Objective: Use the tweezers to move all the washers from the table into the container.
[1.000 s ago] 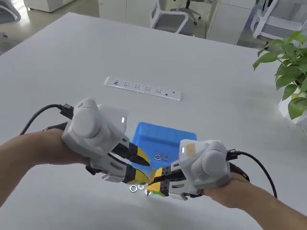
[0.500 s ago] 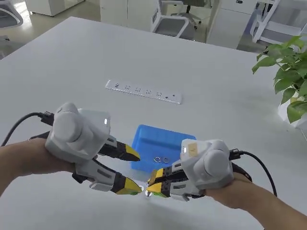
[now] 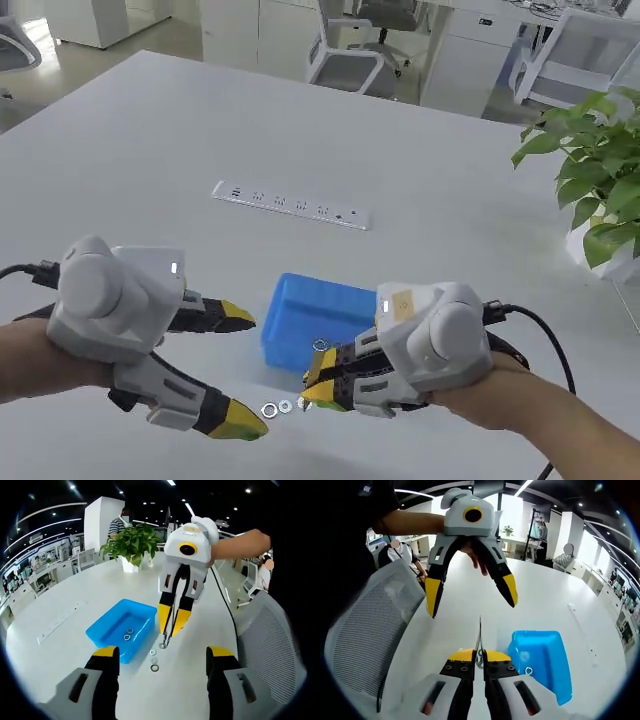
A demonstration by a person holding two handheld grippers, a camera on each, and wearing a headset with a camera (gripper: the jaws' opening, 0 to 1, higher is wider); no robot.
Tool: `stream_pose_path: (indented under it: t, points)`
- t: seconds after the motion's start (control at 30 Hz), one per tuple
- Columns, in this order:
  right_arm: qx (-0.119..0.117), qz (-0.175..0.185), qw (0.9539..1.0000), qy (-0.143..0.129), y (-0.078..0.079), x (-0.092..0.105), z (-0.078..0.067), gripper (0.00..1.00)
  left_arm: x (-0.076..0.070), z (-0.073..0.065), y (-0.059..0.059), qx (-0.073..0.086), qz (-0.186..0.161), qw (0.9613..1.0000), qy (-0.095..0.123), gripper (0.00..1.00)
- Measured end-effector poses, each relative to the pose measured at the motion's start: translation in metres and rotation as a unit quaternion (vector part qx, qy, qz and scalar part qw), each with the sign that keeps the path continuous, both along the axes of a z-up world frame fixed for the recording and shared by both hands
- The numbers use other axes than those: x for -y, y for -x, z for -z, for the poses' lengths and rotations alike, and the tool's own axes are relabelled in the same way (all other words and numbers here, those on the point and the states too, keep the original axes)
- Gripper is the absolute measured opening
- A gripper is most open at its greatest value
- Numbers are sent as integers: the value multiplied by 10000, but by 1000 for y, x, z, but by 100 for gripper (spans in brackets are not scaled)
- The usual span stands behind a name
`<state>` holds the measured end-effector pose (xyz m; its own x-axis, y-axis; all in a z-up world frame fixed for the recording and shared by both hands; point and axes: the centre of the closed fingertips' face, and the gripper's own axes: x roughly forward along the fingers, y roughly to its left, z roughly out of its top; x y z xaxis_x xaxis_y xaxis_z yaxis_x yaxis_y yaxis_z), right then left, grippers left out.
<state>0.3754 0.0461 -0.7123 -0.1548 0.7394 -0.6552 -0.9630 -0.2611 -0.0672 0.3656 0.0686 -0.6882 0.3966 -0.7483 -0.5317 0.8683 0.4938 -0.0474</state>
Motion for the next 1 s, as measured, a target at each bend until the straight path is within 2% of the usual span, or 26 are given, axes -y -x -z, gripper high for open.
stream_pose_path:
  t: [0.37, 0.53, 0.6, 0.67, 0.83, 1.0]
  points:
    - [174, -21, 9998, -80, -15, 2, -24, 6, -6, 3, 2, -71, -100, 9999, 15, 85]
    - [244, -8, 9996, -165, -24, 0, -33, 6, -5, -1, 0, 7, -201, 9998, 64, 92]
    - [280, 16, 9994, -212, -29, -2, -37, 6, -5, -1, 1, -55, -222, 9997, 98, 92]
    - [309, 35, 9992, -245, -35, -3, -41, 6, -6, -2, 0, -49, -255, 9996, 110, 94]
    - [389, 127, 9986, -345, -50, -6, -46, 6, -6, -4, -1, -37, -308, 9994, 164, 96]
    - [448, 176, 9982, -348, -62, -8, -45, 6, -9, -5, -4, -26, -384, 9991, 173, 99]
